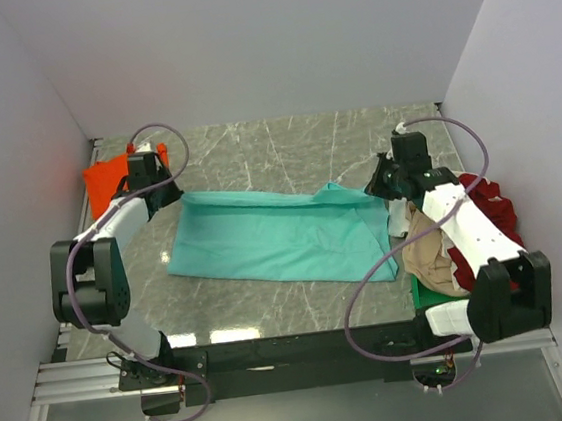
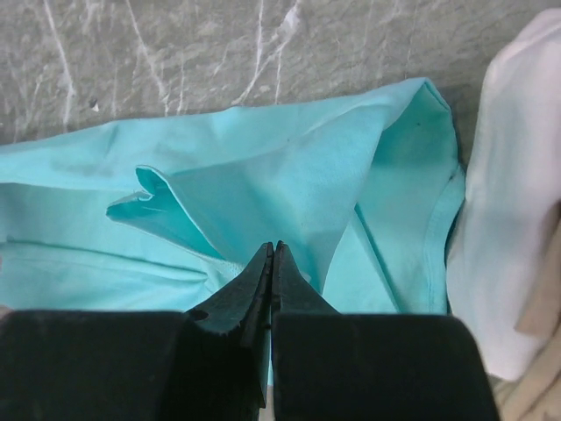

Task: Fold and stack the t-shirts
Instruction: Fold the tshirt

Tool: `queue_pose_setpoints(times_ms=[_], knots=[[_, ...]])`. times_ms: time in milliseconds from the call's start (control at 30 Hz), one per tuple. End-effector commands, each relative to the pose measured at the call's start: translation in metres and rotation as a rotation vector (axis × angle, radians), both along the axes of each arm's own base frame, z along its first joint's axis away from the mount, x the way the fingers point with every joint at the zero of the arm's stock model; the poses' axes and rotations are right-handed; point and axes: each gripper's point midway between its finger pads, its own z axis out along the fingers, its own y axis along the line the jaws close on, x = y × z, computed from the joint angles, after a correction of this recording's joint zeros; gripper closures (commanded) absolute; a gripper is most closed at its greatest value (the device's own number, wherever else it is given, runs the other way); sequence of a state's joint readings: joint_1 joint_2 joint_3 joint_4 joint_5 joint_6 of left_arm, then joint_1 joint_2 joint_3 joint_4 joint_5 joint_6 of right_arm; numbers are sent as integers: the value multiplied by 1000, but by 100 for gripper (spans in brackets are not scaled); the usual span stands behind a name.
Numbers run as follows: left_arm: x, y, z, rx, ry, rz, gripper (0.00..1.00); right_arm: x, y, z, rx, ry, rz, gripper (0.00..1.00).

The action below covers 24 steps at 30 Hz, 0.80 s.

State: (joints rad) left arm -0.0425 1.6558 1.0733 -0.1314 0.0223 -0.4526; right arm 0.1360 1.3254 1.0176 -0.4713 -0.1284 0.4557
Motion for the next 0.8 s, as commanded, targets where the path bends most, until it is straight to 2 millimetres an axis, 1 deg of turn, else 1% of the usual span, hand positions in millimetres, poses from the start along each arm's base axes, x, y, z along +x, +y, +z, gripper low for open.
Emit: queue_pose_setpoints(times_ms=[0, 100, 167, 200, 233, 300, 400, 433, 533, 700, 733, 767], knots=[[0, 12, 29, 43, -99, 37, 100, -13, -3, 15, -17, -50, -18, 100], [-7, 15, 28, 59, -93, 48, 100, -26, -4, 17, -30, -54, -16, 100], [-12, 18, 26, 71, -89, 54, 100, -34, -2, 17, -29, -58, -9, 100], [-14, 21, 24, 82, -85, 67, 100, -37, 0, 17, -27, -58, -5, 100], [-17, 22, 21, 86, -71, 74, 100, -42, 2, 12, -28, -47, 2, 100], [-20, 24, 17, 92, -56, 81, 100, -47, 6, 11, -26, -50, 9, 100], [-26, 24, 10, 89, -39, 84, 100, -56, 9, 2, -27, -35, 13, 100], [-28, 25, 9, 89, -38, 90, 100, -59, 14, -1, -28, -31, 27, 100], [-36, 26, 2, 85, -20, 104, 100, -70, 17, -18, -43, 4, 35, 100], [-46, 32, -2, 94, -10, 143, 100, -83, 22, -30, -54, 33, 50, 100], [-49, 32, -6, 94, -3, 144, 99, -84, 18, -33, -73, 34, 36, 100], [-51, 31, -5, 88, -7, 144, 100, -86, 18, -34, -76, 34, 39, 100]])
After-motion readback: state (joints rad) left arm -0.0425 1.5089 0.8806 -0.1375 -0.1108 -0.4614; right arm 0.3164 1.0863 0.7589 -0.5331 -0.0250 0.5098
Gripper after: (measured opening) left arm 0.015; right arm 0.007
